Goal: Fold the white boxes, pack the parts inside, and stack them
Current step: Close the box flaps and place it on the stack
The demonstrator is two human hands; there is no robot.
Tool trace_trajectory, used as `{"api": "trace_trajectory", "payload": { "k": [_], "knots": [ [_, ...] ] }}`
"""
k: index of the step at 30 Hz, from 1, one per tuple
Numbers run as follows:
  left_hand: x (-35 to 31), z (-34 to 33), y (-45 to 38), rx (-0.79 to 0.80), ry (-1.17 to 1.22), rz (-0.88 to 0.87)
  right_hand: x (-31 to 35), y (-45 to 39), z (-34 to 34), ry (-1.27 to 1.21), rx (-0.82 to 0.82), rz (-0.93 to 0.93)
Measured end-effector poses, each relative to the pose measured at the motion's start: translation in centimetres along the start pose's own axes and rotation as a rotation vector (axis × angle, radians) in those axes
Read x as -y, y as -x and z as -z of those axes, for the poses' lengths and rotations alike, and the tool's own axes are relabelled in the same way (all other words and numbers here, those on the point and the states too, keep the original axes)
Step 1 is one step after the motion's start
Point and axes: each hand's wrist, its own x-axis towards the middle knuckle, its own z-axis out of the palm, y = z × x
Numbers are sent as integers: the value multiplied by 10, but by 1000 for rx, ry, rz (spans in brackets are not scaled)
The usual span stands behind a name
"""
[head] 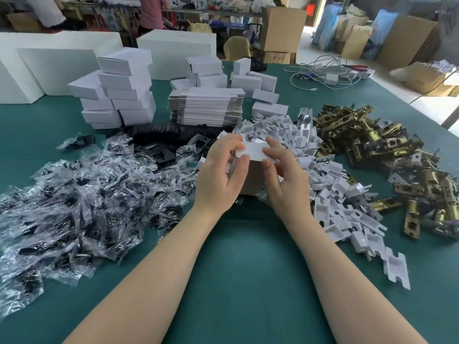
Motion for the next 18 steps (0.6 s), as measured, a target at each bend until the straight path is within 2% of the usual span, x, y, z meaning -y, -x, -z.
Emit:
{"api": "trace_trajectory", "payload": {
  "k": [10,13,18],
  "knots": [
    [0,-5,-2,-54,28,21,-5,-3,0,27,2,54],
    [-2,-7,-2,-81,27,-14,-3,-5,-1,-13,-52,43],
    [-8,-9,-3,-129,60,49,3,-7,-5,-89,-112,45]
  ]
}}
